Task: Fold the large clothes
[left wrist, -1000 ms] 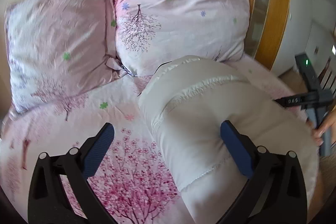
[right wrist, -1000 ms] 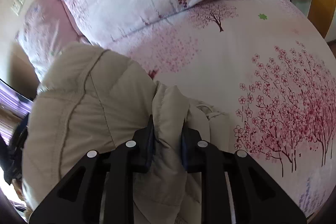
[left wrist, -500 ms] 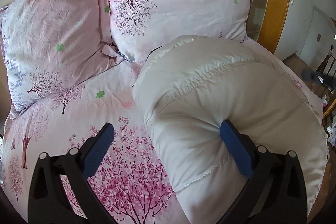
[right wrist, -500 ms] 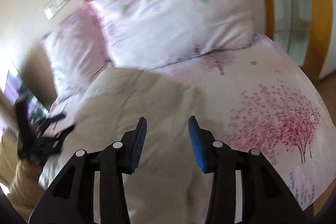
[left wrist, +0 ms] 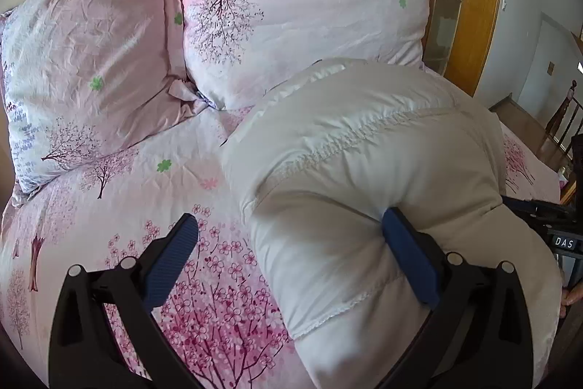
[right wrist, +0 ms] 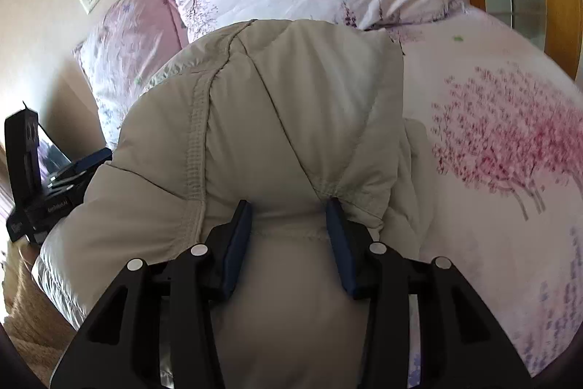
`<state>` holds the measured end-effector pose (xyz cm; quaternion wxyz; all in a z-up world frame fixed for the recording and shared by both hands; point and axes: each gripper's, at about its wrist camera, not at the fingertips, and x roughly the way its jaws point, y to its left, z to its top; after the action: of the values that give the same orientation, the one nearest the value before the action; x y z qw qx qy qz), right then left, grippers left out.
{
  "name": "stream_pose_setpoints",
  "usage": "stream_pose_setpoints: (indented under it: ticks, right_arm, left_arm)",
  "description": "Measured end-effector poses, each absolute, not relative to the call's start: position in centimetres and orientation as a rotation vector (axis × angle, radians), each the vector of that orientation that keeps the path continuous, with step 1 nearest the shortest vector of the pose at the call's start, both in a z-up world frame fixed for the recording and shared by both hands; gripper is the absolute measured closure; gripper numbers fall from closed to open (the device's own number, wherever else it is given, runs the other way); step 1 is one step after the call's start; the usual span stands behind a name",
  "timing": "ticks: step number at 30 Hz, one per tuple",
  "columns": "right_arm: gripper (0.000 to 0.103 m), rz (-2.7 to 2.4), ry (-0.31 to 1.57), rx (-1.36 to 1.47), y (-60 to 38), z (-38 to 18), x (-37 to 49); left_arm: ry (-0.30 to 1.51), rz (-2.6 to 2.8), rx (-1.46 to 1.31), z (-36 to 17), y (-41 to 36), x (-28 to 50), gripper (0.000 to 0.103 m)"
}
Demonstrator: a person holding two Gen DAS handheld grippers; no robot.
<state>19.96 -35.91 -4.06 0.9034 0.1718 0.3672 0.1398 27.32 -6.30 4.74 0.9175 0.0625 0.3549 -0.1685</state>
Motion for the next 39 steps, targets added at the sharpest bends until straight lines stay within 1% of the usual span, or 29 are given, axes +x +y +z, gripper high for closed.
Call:
stream_pose_setpoints:
  ticks: [3,7,9,16,18,19,20,21,22,23,25,26,27,31,36,39]
  right_arm:
    - [0.06,0.294,0.776,0.361,-35.8,-3.7,20.1]
    - [0.06,0.312,0.801,0.363,-36.2,-3.0,20.3]
    - [0.06,0.311,0.808,0.329,-35.8,-3.1,20.4]
    - [0.06,0.313,0.81,0.369,-36.0,-3.4,20.3]
    - [0.057,0.327,0.82,0.379,-36.2,-2.7,20.0]
    - [0.049,0.345,0.826,0.402,-36.5,-2.2,19.8]
    - [0.037,0.359,0.827,0.422,-36.8,-1.9,19.7]
    - [0.03,0.379,0.821,0.46,-37.4,-1.3,19.4]
    - [0.015,0.37,0.814,0.473,-37.8,-0.9,19.2]
    - [0.01,0.352,0.8,0.476,-38.2,-0.4,18.9]
    - [0.009,0.342,0.783,0.49,-39.1,0.2,18.5]
    - [0.003,0.34,0.783,0.503,-39.5,0.3,18.5]
    - [0.001,0.33,0.793,0.528,-40.1,0.3,18.6]
    - [0.001,0.301,0.895,0.589,-41.5,-0.8,20.0]
    - [0.001,0.374,1.015,0.775,-43.2,-4.0,22.4]
    - [0.001,0.409,1.074,0.829,-43.4,-5.4,23.8]
  left_arm:
    - [0.698,-0.349,0.091,5.3,-5.5,26.9,0.002]
    - [0.725,-0.412,-0.065,6.0,-2.1,26.7,0.002]
    - [0.719,-0.39,-0.093,6.2,-0.5,26.8,0.002]
    - [0.674,-0.338,-0.012,7.0,-0.3,25.5,0.002]
    - [0.684,-0.348,0.011,7.0,-0.7,25.3,0.002]
    - [0.688,-0.354,0.023,7.0,-1.0,25.2,0.002]
    - [0.693,-0.353,0.041,6.9,-1.3,25.1,0.002]
    - [0.695,-0.35,0.055,6.8,-1.5,25.0,0.002]
    - [0.699,-0.352,0.063,6.7,-1.7,24.9,0.002]
    - [0.702,-0.354,0.065,6.6,-1.8,24.9,0.002]
    - [0.707,-0.355,0.061,6.4,-1.9,25.0,0.002]
    - [0.71,-0.357,0.057,6.3,-1.9,25.0,0.002]
    - [0.715,-0.359,0.05,6.3,-1.8,25.1,0.002]
    - [0.74,-0.378,0.019,6.0,-1.5,25.5,0.002]
    - [0.834,-0.491,-0.148,5.0,-0.2,27.0,0.002]
    - [0.883,-0.561,-0.244,4.2,0.3,27.8,0.002]
